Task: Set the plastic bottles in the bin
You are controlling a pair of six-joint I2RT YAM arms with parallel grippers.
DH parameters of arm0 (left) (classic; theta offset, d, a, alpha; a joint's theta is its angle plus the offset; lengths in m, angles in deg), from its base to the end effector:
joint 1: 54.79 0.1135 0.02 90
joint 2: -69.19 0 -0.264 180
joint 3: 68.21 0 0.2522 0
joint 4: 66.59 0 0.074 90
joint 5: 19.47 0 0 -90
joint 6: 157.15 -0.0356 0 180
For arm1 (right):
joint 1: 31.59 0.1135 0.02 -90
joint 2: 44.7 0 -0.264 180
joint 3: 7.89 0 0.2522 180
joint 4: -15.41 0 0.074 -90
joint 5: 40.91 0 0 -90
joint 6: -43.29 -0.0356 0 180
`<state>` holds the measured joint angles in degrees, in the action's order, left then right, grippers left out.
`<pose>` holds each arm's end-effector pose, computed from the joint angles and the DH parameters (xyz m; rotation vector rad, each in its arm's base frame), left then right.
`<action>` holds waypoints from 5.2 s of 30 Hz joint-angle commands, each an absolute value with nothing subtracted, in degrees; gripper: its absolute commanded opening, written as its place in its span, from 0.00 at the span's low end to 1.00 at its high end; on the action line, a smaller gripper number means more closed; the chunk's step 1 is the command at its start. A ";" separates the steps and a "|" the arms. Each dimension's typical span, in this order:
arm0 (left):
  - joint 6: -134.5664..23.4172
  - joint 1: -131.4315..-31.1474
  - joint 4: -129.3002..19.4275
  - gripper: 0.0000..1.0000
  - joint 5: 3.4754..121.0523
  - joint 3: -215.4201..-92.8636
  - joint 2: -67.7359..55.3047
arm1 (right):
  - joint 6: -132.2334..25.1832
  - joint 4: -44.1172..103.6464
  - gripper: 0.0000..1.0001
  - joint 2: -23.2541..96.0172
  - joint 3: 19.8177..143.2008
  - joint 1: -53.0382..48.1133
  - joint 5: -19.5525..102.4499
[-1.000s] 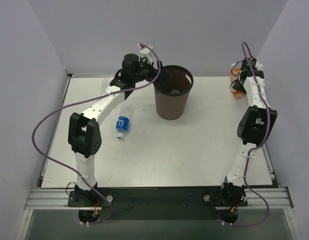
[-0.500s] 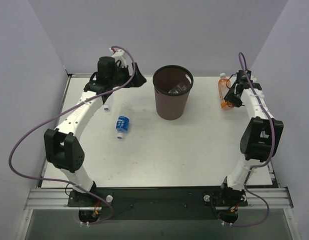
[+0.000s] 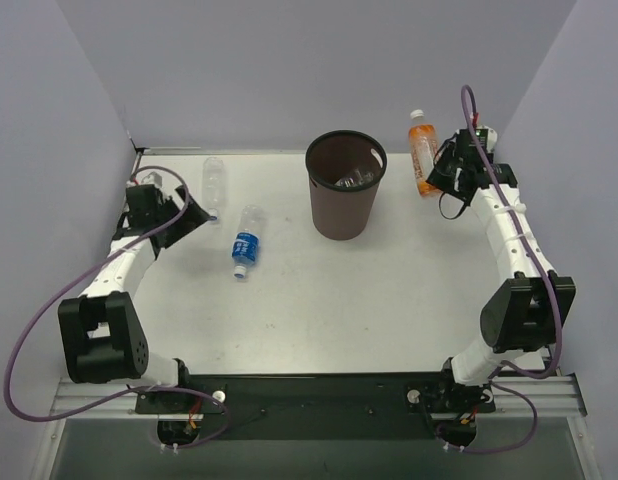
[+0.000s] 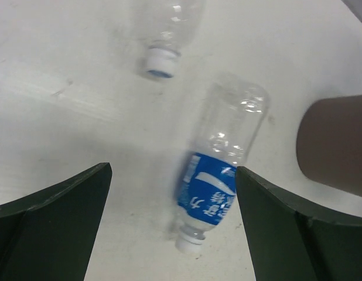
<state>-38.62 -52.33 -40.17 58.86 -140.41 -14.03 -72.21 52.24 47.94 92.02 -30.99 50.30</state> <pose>0.3228 0.0067 0.2613 -0.4912 2.1962 -0.4741 0.3776 0.0032 0.3551 0.4646 2.0445 0.2542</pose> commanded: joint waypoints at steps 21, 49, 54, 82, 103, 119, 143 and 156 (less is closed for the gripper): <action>-40.87 -59.00 -34.91 0.98 55.14 -141.38 -3.41 | -64.29 39.10 0.09 56.54 111.43 -12.08 40.65; -44.91 -62.87 -32.80 0.97 62.26 -139.89 -2.26 | -61.04 41.28 0.74 54.61 113.60 -9.80 38.64; -45.80 -63.58 -32.18 0.97 62.70 -141.21 -4.81 | -57.44 47.44 0.74 59.44 123.37 -5.33 37.22; -48.43 -65.69 -29.89 0.97 65.51 -145.69 -11.14 | -68.59 71.71 0.49 61.21 124.26 0.84 60.60; -48.26 -66.74 -29.10 0.97 66.74 -145.61 -10.79 | -83.18 81.46 0.00 66.65 138.94 -14.09 25.63; -51.16 -67.27 -31.21 0.97 70.00 -146.39 -17.73 | -79.42 80.24 0.93 67.90 140.79 -13.48 31.15; -50.45 -69.64 -33.04 0.41 64.21 -152.56 -32.96 | -67.36 74.26 0.86 42.05 116.09 -6.54 38.02; -46.41 -79.74 -69.88 0.40 45.75 -131.63 2.22 | -75.80 72.59 0.90 45.39 118.81 2.16 33.27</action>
